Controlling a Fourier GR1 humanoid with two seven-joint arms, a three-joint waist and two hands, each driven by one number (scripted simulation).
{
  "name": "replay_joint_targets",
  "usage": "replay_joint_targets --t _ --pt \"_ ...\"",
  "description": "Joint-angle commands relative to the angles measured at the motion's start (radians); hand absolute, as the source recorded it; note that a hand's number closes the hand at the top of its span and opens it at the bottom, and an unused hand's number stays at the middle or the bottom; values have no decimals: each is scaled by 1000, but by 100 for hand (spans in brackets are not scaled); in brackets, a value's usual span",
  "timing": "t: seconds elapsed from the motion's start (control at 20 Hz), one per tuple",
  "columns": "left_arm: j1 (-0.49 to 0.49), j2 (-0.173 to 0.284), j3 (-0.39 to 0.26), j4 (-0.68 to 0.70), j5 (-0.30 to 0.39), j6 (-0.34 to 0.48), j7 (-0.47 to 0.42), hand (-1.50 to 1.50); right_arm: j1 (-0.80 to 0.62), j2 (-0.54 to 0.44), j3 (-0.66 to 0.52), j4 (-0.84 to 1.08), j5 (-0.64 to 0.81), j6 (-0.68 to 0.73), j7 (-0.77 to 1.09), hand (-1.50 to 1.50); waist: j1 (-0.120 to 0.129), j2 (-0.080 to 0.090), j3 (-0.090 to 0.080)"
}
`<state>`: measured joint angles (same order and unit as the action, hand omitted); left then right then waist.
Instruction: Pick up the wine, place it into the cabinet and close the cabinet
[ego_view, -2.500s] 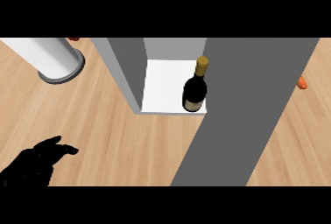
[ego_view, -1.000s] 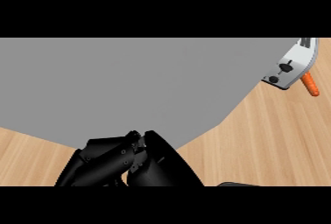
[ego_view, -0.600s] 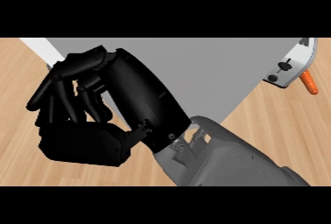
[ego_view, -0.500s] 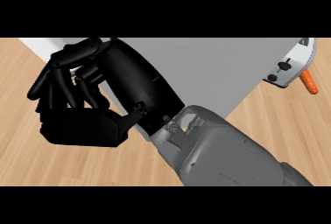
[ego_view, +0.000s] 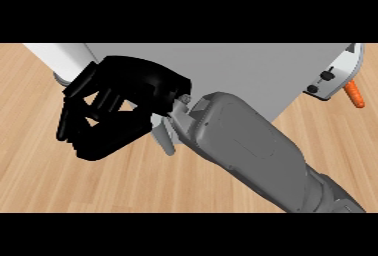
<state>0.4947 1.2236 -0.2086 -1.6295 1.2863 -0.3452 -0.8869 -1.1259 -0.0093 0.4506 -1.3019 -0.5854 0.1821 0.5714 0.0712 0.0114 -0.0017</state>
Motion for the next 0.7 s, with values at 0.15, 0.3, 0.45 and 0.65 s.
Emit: replay_joint_targets --t 0.15,0.3,0.45,0.65 --pt "-2 -39 43 40 -13 -118 -2 -150 -77 9 -20 256 -146 227 2 150 -19 -3 0" --pt "64 -22 107 36 16 -129 10 -150 -64 9 -75 330 -171 287 -32 150 -15 -7 2" --pt "44 -86 96 81 -52 -149 5 -150 -74 0 -101 404 -190 364 -82 150 -28 -4 0" --pt "46 -74 144 41 -34 -119 59 -150 -92 9 -94 475 -212 363 -145 150 -27 -6 2"
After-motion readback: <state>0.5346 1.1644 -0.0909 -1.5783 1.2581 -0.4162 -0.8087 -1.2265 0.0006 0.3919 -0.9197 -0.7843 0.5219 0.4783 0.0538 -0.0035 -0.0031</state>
